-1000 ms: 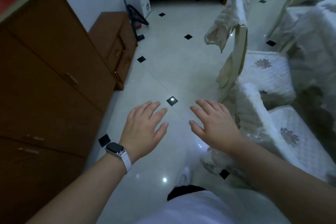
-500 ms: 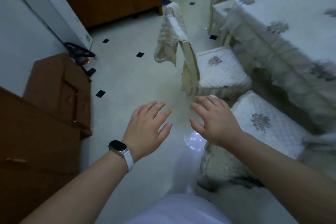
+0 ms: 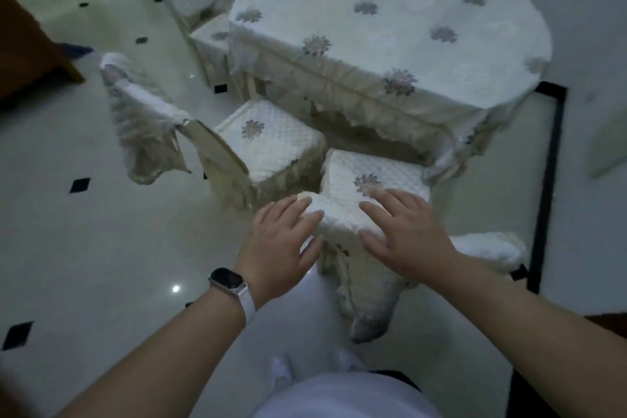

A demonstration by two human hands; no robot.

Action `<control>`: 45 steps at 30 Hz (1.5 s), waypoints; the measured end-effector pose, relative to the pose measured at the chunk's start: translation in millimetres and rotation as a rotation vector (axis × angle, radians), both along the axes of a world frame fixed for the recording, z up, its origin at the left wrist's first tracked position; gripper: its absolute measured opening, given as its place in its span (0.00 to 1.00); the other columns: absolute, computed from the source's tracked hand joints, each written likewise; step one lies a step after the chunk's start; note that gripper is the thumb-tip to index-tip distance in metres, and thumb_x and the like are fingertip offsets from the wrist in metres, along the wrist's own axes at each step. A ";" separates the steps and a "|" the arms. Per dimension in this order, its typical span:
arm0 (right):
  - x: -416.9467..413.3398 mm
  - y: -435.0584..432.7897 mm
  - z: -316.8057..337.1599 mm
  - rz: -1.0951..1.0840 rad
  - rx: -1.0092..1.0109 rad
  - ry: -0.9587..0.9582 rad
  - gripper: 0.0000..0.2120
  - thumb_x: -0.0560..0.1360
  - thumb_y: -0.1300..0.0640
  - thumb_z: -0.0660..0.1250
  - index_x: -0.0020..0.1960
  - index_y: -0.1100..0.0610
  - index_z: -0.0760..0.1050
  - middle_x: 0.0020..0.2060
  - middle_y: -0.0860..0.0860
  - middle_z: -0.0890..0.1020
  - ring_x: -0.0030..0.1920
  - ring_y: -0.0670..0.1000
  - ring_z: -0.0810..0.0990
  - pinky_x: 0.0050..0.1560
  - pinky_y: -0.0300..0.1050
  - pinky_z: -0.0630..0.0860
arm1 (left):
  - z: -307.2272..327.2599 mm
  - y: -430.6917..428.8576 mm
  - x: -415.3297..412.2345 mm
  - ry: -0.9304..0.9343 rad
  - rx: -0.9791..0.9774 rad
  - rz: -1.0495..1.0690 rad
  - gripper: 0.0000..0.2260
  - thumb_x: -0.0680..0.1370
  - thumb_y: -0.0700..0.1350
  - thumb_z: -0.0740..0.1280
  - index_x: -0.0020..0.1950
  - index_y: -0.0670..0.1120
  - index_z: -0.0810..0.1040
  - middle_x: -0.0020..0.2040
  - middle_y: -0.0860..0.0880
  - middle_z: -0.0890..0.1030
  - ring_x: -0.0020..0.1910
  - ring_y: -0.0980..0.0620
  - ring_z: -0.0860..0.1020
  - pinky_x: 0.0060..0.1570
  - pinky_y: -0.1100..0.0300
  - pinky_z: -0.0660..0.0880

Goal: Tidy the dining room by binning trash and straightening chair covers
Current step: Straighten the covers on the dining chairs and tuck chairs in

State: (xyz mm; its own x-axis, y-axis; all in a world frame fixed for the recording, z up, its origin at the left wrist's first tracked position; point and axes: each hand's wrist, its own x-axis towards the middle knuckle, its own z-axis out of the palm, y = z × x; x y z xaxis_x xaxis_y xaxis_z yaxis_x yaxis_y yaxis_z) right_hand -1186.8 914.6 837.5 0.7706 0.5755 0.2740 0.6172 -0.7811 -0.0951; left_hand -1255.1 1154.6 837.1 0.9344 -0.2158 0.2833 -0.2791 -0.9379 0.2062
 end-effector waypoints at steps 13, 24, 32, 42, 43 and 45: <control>-85.8 -39.8 2.3 -0.458 -0.052 0.079 0.22 0.76 0.42 0.59 0.59 0.55 0.79 0.60 0.55 0.80 0.60 0.58 0.76 0.60 0.55 0.71 | -18.0 -19.3 36.7 -0.001 -0.041 -0.345 0.20 0.78 0.55 0.60 0.64 0.48 0.80 0.65 0.45 0.79 0.65 0.42 0.75 0.62 0.48 0.69; -65.9 -101.3 -26.5 -0.528 -0.059 0.140 0.25 0.76 0.40 0.56 0.63 0.54 0.77 0.62 0.54 0.78 0.63 0.57 0.75 0.62 0.55 0.69 | -37.2 -70.8 52.3 0.109 -0.020 -0.321 0.21 0.79 0.57 0.58 0.65 0.49 0.78 0.65 0.46 0.79 0.65 0.43 0.74 0.63 0.48 0.69; -17.7 -127.6 -64.7 -0.377 0.066 0.114 0.26 0.77 0.38 0.57 0.60 0.56 0.79 0.59 0.56 0.80 0.59 0.59 0.77 0.60 0.55 0.71 | -57.1 -85.7 58.9 0.155 -0.058 -0.192 0.24 0.81 0.63 0.54 0.64 0.49 0.79 0.60 0.50 0.80 0.59 0.46 0.76 0.58 0.51 0.68; 10.7 -141.3 -90.1 -0.146 0.213 -0.040 0.30 0.77 0.31 0.55 0.50 0.57 0.81 0.44 0.53 0.82 0.44 0.58 0.79 0.48 0.51 0.72 | -74.5 -95.2 59.9 0.060 -0.068 -0.144 0.24 0.82 0.61 0.53 0.64 0.46 0.77 0.57 0.46 0.79 0.55 0.44 0.74 0.58 0.50 0.66; 12.7 -141.4 -91.1 -0.135 0.218 -0.048 0.30 0.77 0.31 0.57 0.50 0.57 0.81 0.43 0.53 0.81 0.42 0.58 0.78 0.46 0.51 0.73 | -76.2 -94.6 61.4 0.056 -0.061 -0.147 0.24 0.82 0.61 0.52 0.63 0.46 0.77 0.57 0.46 0.79 0.55 0.44 0.73 0.58 0.50 0.65; 15.9 -141.6 -93.9 -0.122 0.231 -0.053 0.29 0.75 0.30 0.61 0.48 0.57 0.81 0.40 0.53 0.81 0.40 0.58 0.78 0.44 0.52 0.74 | -79.6 -93.2 64.1 0.047 -0.059 -0.156 0.24 0.82 0.61 0.52 0.63 0.45 0.77 0.56 0.45 0.79 0.55 0.44 0.73 0.58 0.50 0.64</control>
